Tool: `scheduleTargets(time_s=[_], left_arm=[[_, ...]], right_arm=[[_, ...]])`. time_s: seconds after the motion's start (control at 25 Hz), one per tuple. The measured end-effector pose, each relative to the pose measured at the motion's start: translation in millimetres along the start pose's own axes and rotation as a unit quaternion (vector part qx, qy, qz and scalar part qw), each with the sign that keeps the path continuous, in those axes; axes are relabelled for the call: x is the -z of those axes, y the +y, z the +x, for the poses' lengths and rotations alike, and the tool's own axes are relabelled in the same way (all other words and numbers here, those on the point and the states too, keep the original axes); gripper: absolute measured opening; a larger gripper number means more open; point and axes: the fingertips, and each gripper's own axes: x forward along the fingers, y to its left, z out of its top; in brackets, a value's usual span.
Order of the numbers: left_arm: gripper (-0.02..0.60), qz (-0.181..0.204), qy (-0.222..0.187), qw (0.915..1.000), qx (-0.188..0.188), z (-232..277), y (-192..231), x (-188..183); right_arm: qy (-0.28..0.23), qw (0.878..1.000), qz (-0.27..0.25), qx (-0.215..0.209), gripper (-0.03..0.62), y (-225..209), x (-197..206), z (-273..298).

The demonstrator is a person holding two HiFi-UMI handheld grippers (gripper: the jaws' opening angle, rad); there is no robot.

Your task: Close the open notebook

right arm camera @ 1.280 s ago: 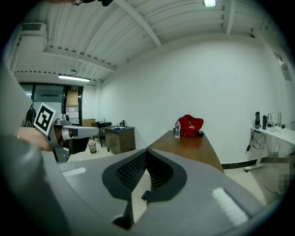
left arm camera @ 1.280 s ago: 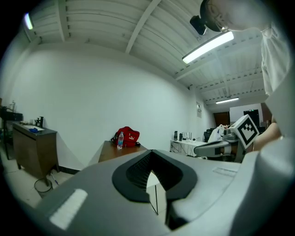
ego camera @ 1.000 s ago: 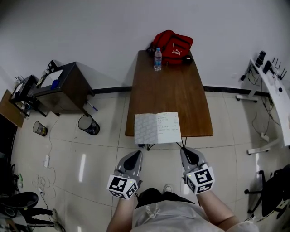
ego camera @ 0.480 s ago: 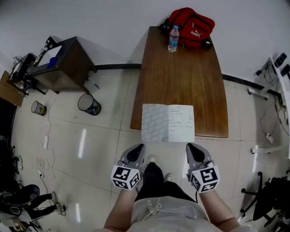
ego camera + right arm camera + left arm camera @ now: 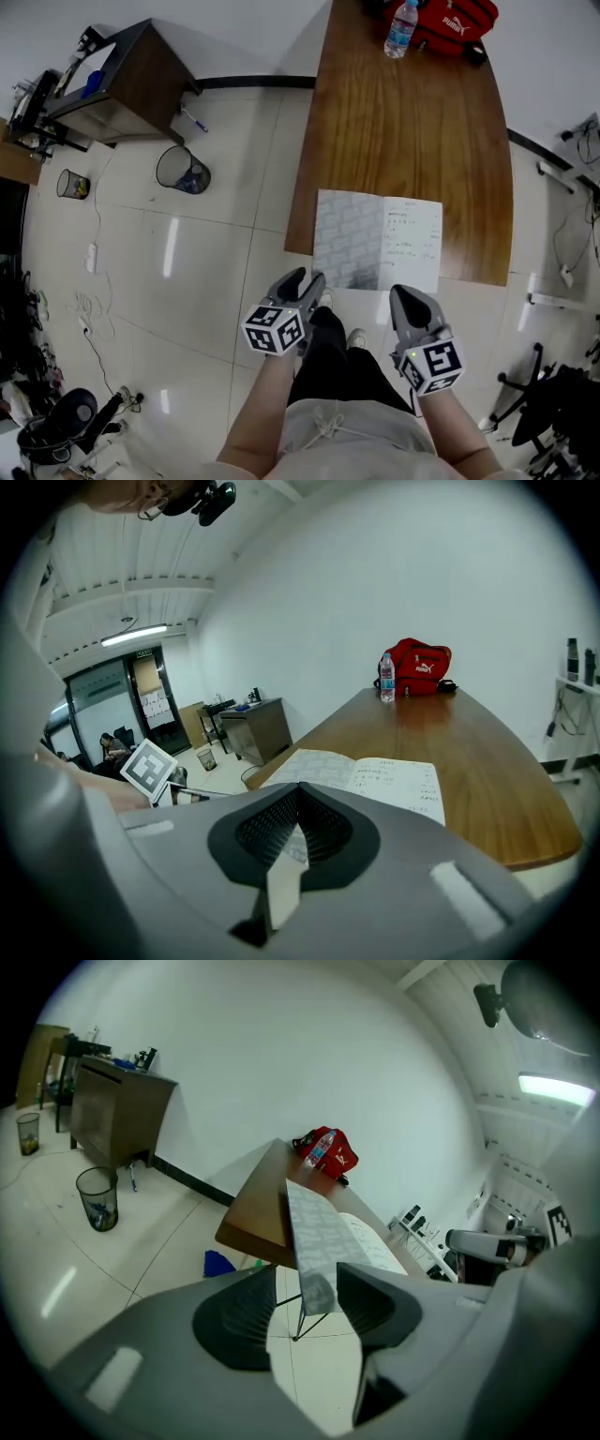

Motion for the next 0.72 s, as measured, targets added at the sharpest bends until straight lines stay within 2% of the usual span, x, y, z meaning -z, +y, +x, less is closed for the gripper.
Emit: scheduleTargets(time_s=[0.2, 0.32, 0.52, 0.72], left_arm=[[0.193, -0.015, 0.032, 0.9992, 0.021, 14, 6, 13], [0.122, -0.014, 0.038, 0.9988, 0.027, 16, 1, 12], [0.066, 0.046, 0.029, 0.9983, 0.018, 2, -13, -8], [0.046, 0.079, 0.013, 0.9959, 0.041, -13, -45, -30]], right_arm=[[0.016, 1.0, 0.005, 0.002, 0.006, -3, 9, 16], [0.017, 1.0, 0.005, 0.004, 0.006, -7, 8, 17], [0.007, 1.0, 0.001, 0.01, 0.006, -5, 1, 10], [-0.017, 1.0, -0.006, 0.019, 0.006, -3, -10, -12]])
